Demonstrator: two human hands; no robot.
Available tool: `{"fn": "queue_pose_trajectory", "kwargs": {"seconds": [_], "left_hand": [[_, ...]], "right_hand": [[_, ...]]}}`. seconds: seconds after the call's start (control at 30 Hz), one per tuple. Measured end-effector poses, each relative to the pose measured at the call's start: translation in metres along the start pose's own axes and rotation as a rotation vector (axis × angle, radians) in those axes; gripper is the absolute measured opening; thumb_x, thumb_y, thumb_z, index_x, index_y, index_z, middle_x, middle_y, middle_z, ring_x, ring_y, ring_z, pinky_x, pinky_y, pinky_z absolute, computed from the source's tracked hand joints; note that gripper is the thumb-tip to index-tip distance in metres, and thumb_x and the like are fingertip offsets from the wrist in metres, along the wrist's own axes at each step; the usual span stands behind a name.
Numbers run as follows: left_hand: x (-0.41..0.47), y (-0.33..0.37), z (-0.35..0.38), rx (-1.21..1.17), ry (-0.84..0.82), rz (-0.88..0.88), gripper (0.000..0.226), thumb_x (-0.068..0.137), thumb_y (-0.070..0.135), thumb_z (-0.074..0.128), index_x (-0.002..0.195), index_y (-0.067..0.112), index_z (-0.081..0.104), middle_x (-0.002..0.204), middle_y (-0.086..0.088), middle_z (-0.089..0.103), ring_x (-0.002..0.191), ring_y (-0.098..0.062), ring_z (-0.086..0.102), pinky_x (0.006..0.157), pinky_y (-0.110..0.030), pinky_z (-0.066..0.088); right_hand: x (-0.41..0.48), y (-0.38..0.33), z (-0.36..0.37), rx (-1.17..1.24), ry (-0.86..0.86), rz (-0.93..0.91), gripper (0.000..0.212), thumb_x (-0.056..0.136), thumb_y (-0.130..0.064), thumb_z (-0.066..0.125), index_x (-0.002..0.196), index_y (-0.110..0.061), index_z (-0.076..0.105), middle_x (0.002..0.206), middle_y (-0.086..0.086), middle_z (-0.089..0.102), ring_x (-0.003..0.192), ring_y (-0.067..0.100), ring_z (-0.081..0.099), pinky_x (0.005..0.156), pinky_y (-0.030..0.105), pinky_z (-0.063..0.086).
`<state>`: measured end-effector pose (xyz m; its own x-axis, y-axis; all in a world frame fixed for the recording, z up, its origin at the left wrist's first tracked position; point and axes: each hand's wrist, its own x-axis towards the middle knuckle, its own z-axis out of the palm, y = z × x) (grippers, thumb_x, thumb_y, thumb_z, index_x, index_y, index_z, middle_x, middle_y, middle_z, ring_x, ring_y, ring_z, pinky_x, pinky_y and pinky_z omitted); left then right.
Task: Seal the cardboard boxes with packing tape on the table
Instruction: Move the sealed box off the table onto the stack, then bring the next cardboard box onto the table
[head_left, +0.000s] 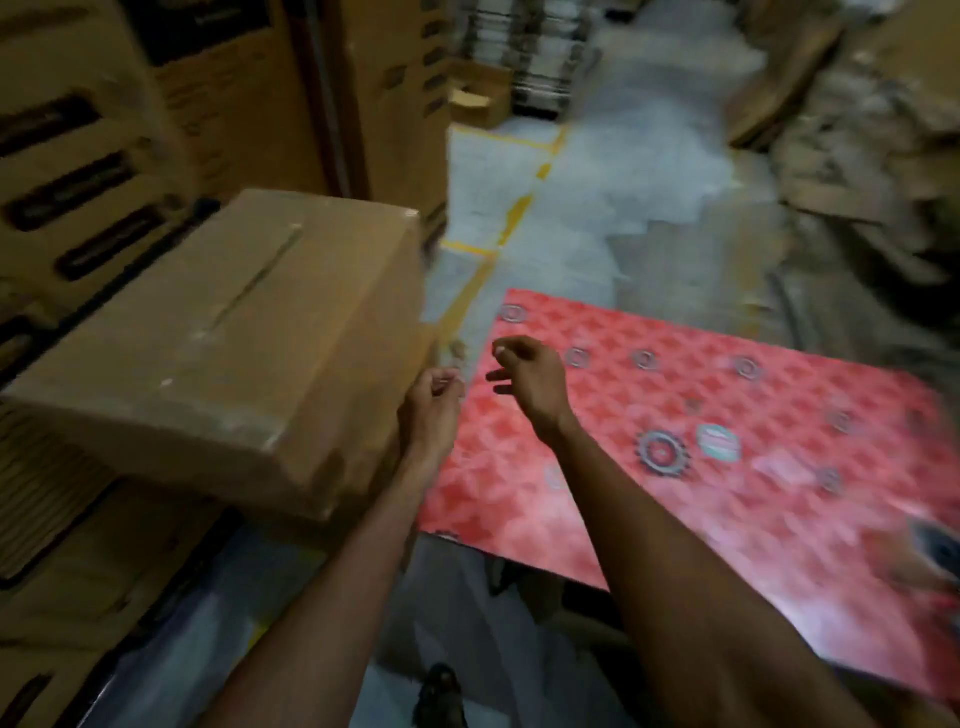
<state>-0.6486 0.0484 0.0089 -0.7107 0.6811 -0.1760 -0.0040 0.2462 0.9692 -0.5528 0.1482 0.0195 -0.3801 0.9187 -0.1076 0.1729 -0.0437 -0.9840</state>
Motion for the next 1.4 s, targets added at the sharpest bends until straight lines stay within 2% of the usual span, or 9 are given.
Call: {"fn": "queue_pose_trajectory", "kwargs": {"seconds": [0.37, 0.47, 0.57, 0.7, 0.83, 1.03, 1.13, 1.27, 1.4], "left_hand": [[-0.266, -0.018, 0.337, 0.255, -0.943, 0.075, 0.011, 0.089, 0.012, 0.059, 0.088, 0.021, 0.066, 0.085, -0.005, 0.072, 0.067, -0.017, 0.063, 0.063, -0.028, 0.046], [-0.358, -0.049, 0.393, 0.310, -1.102, 0.055, 0.007, 0.082, 0.023, 0.062, 0.086, 0.024, 0.068, 0.083, 0.000, 0.073, 0.069, -0.017, 0.064, 0.067, -0.030, 0.046], [-0.429, -0.098, 0.425, 0.453, -1.208, -0.004, 0.009, 0.089, 0.019, 0.064, 0.084, 0.025, 0.069, 0.082, 0.002, 0.071, 0.078, -0.020, 0.064, 0.074, -0.034, 0.050], [-0.496, -0.169, 0.431, 0.719, -1.353, -0.190, 0.024, 0.089, 0.037, 0.064, 0.108, 0.023, 0.068, 0.111, -0.002, 0.070, 0.104, -0.025, 0.066, 0.092, -0.043, 0.054], [-0.540, -0.206, 0.421, 0.741, -1.361, -0.475, 0.034, 0.096, 0.023, 0.063, 0.128, 0.021, 0.052, 0.129, 0.000, 0.055, 0.116, -0.022, 0.053, 0.091, -0.032, 0.040], [-0.554, -0.234, 0.424, 0.684, -1.261, -0.615, 0.063, 0.082, 0.023, 0.078, 0.133, 0.018, 0.041, 0.130, -0.004, 0.056, 0.110, -0.020, 0.054, 0.086, -0.038, 0.048], [-0.555, -0.225, 0.434, 0.574, -1.190, -0.517, 0.072, 0.065, 0.036, 0.087, 0.121, 0.024, 0.043, 0.121, -0.007, 0.062, 0.108, -0.024, 0.061, 0.091, -0.050, 0.054], [-0.567, -0.168, 0.476, 0.300, -1.102, -0.397, 0.045, 0.086, 0.023, 0.077, 0.113, 0.026, 0.041, 0.112, 0.000, 0.061, 0.100, -0.018, 0.062, 0.081, -0.044, 0.054], [-0.565, -0.093, 0.507, 0.229, -1.133, -0.269, 0.034, 0.090, 0.027, 0.072, 0.103, 0.029, 0.040, 0.110, 0.003, 0.057, 0.104, -0.020, 0.057, 0.082, -0.052, 0.053]], "right_hand": [[-0.263, 0.129, -0.406, 0.049, 0.956, 0.264, 0.030, 0.088, 0.003, 0.051, 0.076, -0.022, 0.064, 0.076, 0.008, 0.068, 0.056, 0.014, 0.066, 0.053, 0.027, 0.053], [-0.354, 0.172, -0.482, 0.018, 1.139, 0.394, 0.018, 0.082, -0.013, 0.056, 0.075, -0.022, 0.070, 0.077, 0.006, 0.073, 0.072, 0.021, 0.071, 0.071, 0.040, 0.059], [-0.436, 0.226, -0.529, -0.020, 1.264, 0.527, 0.014, 0.086, -0.020, 0.059, 0.082, -0.026, 0.071, 0.090, 0.009, 0.076, 0.086, 0.030, 0.071, 0.081, 0.047, 0.057], [-0.529, 0.285, -0.555, -0.033, 1.260, 0.799, 0.039, 0.092, -0.014, 0.060, 0.131, -0.012, 0.062, 0.129, 0.011, 0.065, 0.117, 0.033, 0.061, 0.091, 0.030, 0.044], [-0.612, 0.440, -0.575, 0.020, 1.161, 1.101, 0.090, 0.054, -0.058, 0.071, 0.137, -0.033, 0.046, 0.129, 0.004, 0.064, 0.111, 0.038, 0.066, 0.085, 0.059, 0.057], [-0.639, 0.423, -0.559, 0.060, 1.043, 1.177, 0.090, 0.056, -0.070, 0.065, 0.120, -0.008, 0.060, 0.117, 0.013, 0.068, 0.105, 0.034, 0.066, 0.085, 0.046, 0.055], [-0.640, 0.433, -0.569, 0.149, 1.198, 1.037, 0.081, 0.054, -0.075, 0.076, 0.111, -0.020, 0.062, 0.108, 0.006, 0.071, 0.090, 0.025, 0.069, 0.077, 0.043, 0.060], [-0.601, 0.322, -0.607, 0.249, 1.432, 0.745, 0.058, 0.083, -0.045, 0.077, 0.130, -0.025, 0.049, 0.121, -0.003, 0.060, 0.105, 0.019, 0.059, 0.092, 0.040, 0.049], [-0.584, 0.259, -0.639, 0.263, 1.473, 0.591, 0.049, 0.081, -0.051, 0.074, 0.120, -0.038, 0.048, 0.121, -0.001, 0.061, 0.108, 0.028, 0.061, 0.093, 0.058, 0.054]]}}
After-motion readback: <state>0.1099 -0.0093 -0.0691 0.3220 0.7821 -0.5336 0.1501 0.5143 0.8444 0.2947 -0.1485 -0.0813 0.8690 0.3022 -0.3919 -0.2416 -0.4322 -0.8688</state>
